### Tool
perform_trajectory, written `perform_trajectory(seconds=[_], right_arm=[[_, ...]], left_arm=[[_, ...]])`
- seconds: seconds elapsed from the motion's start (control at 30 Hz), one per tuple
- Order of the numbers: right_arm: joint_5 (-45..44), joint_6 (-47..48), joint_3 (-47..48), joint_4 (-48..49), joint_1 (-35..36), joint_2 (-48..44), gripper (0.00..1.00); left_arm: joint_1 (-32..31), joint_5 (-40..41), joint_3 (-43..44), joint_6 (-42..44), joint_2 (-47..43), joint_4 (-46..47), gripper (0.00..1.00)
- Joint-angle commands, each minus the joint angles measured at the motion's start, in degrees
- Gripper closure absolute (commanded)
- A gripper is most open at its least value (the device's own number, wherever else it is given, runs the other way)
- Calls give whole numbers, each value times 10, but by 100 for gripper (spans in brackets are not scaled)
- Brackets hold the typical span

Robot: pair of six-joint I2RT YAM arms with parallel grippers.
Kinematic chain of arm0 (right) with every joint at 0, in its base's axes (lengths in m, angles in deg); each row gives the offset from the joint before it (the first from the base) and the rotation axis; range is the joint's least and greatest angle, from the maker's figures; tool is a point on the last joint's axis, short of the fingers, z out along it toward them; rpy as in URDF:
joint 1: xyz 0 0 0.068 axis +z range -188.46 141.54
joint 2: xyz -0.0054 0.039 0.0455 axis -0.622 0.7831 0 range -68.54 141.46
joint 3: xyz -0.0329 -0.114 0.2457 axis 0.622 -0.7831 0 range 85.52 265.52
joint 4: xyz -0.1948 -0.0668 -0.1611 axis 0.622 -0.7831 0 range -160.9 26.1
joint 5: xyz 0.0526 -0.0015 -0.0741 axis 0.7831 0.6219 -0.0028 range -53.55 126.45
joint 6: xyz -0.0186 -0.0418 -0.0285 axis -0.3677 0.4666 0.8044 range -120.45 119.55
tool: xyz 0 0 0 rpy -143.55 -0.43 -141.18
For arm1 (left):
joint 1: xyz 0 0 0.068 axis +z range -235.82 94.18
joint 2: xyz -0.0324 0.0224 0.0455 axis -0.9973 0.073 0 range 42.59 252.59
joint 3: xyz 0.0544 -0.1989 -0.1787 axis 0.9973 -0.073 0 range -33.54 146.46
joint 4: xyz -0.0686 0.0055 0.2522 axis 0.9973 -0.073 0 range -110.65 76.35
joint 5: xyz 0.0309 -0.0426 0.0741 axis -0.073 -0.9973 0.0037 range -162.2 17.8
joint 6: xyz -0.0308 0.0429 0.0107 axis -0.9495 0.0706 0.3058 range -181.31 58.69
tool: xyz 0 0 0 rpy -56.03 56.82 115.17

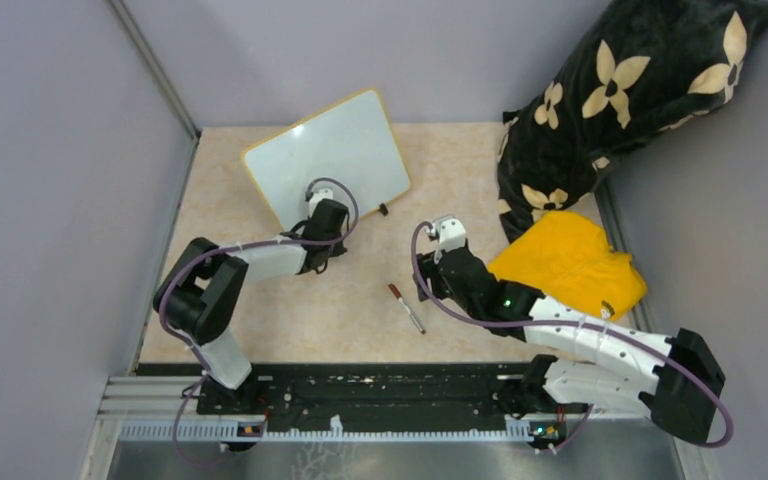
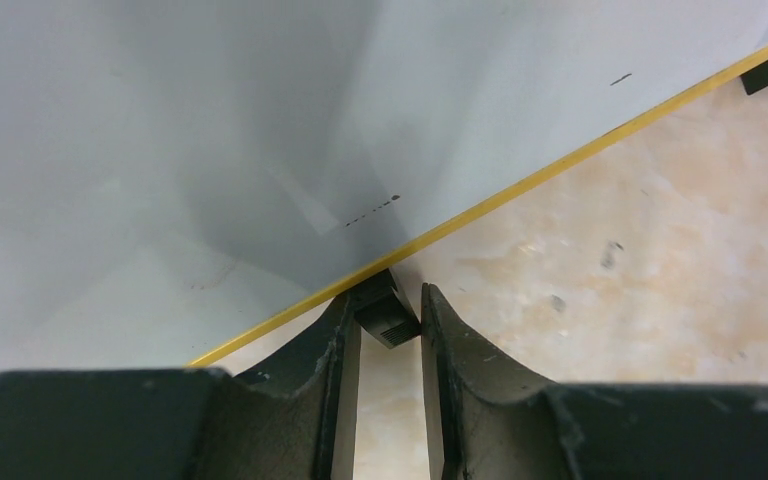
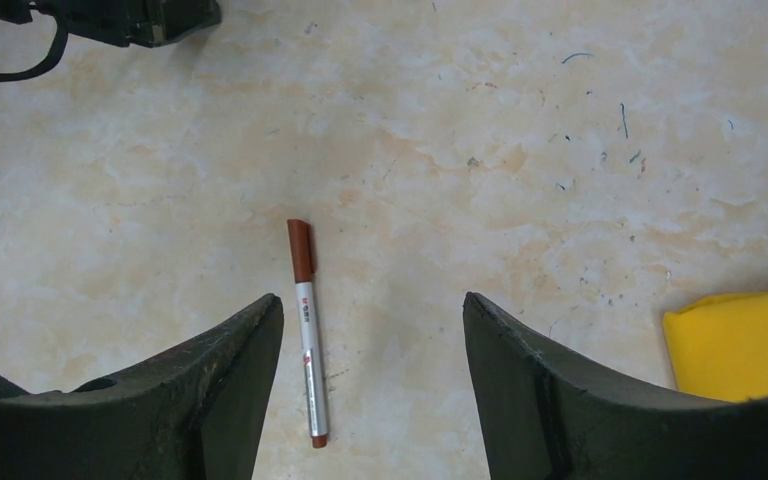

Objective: Write a sentence on the whiteboard
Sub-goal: Move the whiteboard stand to the center of the board.

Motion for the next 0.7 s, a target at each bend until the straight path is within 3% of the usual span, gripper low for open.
perform_trajectory(seconds=[0.0,0.67], right_arm=[[-8,-10,-9,4,5,-25,34],[-22,-30,-31,-19,5,-77,34]], left_arm=[[-35,-118,-26,47,13,-21,100],[-72,-111,-65,91,-3,-46,100]])
